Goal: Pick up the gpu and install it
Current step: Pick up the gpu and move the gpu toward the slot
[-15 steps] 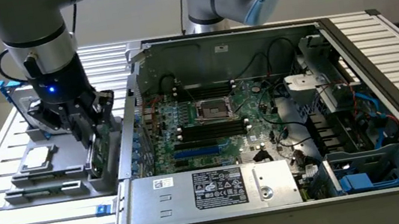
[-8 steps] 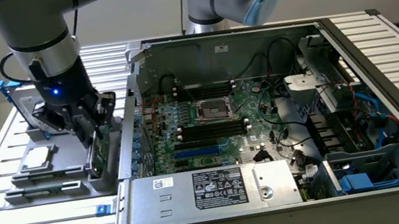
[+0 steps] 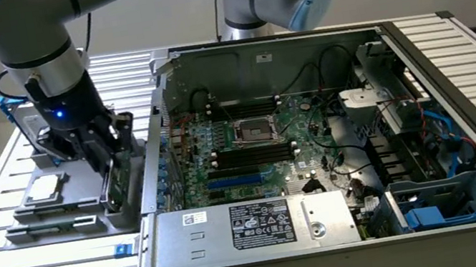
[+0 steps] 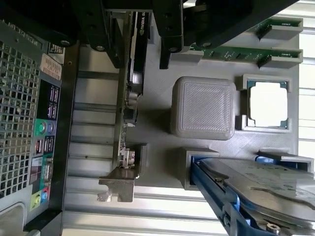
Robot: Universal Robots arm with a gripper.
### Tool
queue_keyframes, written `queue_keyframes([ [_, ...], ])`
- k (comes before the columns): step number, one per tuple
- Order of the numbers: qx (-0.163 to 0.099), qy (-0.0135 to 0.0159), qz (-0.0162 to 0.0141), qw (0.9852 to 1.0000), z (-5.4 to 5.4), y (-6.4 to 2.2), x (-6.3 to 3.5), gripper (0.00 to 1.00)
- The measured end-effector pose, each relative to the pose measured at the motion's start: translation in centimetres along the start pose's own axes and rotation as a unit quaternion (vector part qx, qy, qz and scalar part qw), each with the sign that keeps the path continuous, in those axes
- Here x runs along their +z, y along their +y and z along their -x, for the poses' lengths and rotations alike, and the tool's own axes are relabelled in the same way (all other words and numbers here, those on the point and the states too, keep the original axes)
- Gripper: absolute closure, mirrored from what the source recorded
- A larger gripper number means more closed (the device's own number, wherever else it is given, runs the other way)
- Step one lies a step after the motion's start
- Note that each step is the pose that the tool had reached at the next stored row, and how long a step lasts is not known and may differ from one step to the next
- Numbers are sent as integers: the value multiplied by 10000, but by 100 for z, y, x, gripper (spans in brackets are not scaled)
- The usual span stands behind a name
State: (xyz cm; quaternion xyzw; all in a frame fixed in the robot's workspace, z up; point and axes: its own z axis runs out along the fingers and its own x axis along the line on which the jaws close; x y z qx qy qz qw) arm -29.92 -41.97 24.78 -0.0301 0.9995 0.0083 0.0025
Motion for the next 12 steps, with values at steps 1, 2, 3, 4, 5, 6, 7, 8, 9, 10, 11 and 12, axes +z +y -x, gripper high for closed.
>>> queue_keyframes([
  [1,-1,-32,-12,10000,0,0,6,58],
  [2,-1,-63,-21,10000,0,1,12,58],
  [3,-1,-89,-30,10000,0,2,17,58],
  [4,1,-112,-33,9999,0,6,21,58],
  [5,7,-130,-34,9999,0,10,24,58],
  [6,20,-146,-35,9999,0,14,26,58],
  [7,40,-160,-36,9999,0,16,26,58],
  [8,70,-172,-37,9998,-3,18,27,58],
  [9,103,-181,-39,9998,-7,19,27,58],
  [10,140,-188,-40,9997,-9,19,27,58],
  [11,178,-194,-41,9996,-11,19,27,58],
  [12,219,-200,-42,9996,-13,20,29,58],
])
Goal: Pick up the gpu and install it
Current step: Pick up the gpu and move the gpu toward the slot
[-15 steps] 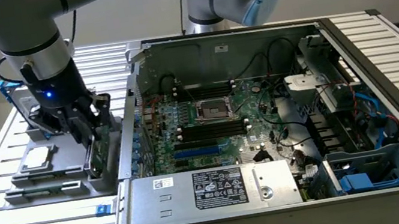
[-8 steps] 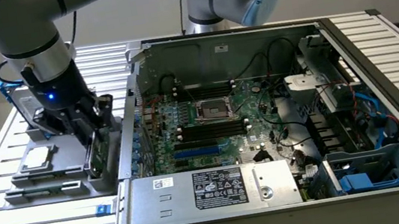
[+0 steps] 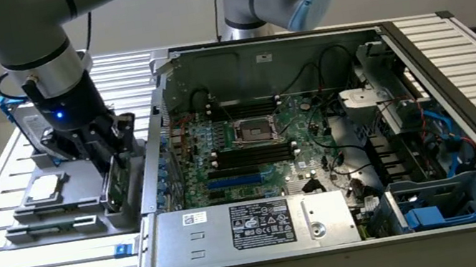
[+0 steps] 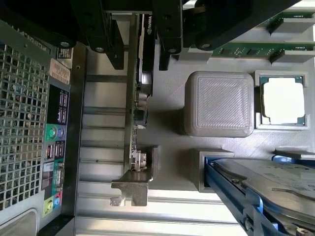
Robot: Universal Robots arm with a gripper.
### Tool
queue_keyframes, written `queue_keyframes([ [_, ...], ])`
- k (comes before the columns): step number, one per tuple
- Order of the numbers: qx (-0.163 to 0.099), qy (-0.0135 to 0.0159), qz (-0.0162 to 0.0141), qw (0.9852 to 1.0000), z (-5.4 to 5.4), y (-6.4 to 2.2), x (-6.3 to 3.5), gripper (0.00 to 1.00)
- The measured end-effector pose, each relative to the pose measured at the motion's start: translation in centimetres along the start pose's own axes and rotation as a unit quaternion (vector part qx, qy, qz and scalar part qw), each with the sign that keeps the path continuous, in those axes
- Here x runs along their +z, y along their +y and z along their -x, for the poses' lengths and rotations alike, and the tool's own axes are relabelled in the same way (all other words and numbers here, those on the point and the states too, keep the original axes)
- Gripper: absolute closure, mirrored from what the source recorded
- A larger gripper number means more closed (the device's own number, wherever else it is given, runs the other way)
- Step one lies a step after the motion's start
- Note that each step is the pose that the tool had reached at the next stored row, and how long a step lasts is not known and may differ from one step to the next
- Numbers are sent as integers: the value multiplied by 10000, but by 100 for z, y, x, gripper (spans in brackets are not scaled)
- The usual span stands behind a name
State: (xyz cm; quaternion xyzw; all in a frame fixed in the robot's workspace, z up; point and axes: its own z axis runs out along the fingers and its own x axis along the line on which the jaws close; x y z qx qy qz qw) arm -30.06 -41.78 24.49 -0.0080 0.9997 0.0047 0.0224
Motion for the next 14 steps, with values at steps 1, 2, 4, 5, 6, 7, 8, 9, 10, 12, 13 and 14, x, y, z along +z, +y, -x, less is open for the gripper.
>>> queue_keyframes([
  [1,37,-4,-2,10000,-4,0,1,58],
  [2,57,-7,-2,10000,-9,0,1,58],
  [4,79,-17,1,10000,-22,0,3,58],
  [5,81,-23,5,10000,-23,0,7,58],
  [6,82,-29,9,10000,-24,0,12,58],
  [7,83,-35,14,10000,-24,0,17,58],
  [8,83,-42,21,10000,-26,0,22,58],
  [9,85,-52,33,9999,-29,0,26,58],
  [10,85,-65,52,9999,-32,0,29,58],
  [12,88,-88,110,9999,-40,1,34,58],
  [13,90,-96,145,9998,-47,1,33,58],
  [14,90,-100,166,9998,-53,1,33,58],
])
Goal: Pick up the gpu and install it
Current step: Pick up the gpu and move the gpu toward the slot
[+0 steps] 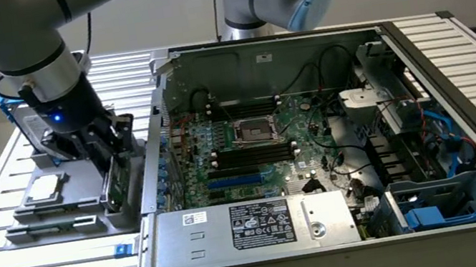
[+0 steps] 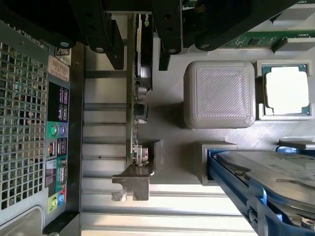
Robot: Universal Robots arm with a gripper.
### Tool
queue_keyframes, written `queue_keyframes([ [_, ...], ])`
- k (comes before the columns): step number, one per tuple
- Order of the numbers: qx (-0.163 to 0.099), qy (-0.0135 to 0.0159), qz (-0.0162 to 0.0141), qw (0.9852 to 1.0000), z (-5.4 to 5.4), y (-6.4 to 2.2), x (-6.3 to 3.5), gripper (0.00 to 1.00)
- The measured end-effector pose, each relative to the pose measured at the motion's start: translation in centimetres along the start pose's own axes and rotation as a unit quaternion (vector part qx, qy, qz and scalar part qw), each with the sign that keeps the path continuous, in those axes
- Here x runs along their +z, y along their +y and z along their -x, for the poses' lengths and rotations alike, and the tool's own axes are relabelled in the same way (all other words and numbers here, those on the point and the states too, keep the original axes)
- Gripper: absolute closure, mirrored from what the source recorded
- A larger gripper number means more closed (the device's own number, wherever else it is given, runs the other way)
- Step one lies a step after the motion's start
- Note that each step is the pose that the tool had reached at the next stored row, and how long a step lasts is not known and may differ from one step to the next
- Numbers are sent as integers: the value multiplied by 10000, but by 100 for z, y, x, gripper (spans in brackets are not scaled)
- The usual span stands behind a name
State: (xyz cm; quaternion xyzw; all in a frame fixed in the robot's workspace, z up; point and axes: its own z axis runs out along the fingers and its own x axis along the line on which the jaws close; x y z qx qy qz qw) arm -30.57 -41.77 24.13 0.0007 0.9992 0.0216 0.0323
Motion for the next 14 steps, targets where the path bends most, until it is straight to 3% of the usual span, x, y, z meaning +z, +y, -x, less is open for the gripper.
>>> queue_keyframes([
  [2,6,-2,17,10000,-13,0,-1,58],
  [8,9,-12,18,10000,-27,-7,1,58],
  [11,9,-16,18,10000,-27,-10,2,60],
  [12,9,-16,18,10000,-27,-10,2,67],
  [14,9,-16,18,10000,-27,-11,1,67],
])
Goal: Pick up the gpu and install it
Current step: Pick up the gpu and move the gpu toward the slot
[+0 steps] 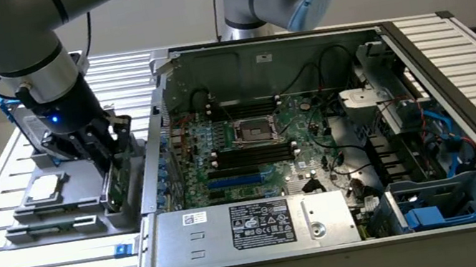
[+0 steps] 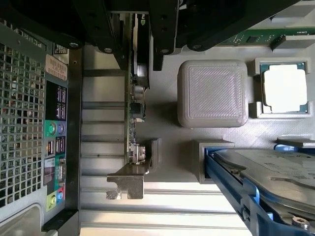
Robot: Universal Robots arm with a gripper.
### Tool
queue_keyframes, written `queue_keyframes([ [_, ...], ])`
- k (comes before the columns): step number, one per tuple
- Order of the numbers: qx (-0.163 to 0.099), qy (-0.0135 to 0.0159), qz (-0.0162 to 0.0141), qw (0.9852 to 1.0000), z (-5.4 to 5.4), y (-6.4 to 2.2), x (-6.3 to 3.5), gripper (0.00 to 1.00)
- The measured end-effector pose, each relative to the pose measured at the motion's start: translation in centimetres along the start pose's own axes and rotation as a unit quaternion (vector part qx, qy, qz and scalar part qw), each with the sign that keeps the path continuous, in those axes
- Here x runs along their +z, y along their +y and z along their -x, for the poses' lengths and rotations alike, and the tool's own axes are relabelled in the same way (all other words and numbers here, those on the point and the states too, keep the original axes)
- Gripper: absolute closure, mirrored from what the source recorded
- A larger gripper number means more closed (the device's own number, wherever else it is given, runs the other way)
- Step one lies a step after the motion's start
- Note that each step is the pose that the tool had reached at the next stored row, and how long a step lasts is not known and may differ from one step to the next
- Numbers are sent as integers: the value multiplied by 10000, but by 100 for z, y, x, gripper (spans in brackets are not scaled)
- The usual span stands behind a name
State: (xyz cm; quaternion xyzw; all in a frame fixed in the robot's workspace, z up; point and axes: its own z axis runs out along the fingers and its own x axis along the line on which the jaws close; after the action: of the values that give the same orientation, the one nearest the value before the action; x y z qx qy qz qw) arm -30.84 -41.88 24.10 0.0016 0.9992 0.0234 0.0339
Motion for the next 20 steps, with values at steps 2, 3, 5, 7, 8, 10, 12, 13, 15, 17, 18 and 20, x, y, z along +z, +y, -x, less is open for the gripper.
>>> queue_keyframes([
  [2,0,0,0,10000,0,0,0,67],
  [3,-1,-1,-1,10000,0,-1,0,69],
  [5,-3,0,0,10000,0,0,0,74],
  [7,-4,0,0,10000,0,0,0,74],
  [8,-6,0,0,10000,0,0,0,74],
  [10,-7,-1,0,10000,0,0,0,74],
  [12,-7,-1,0,10000,0,0,0,74],
  [13,-7,0,0,10000,0,-1,0,74],
  [15,-7,-1,1,10000,0,0,0,74],
  [17,-6,-2,3,10000,1,0,-16,74],
  [18,-6,-1,3,10000,3,2,-52,74],
  [20,-6,-1,3,10000,10,7,-143,74],
])
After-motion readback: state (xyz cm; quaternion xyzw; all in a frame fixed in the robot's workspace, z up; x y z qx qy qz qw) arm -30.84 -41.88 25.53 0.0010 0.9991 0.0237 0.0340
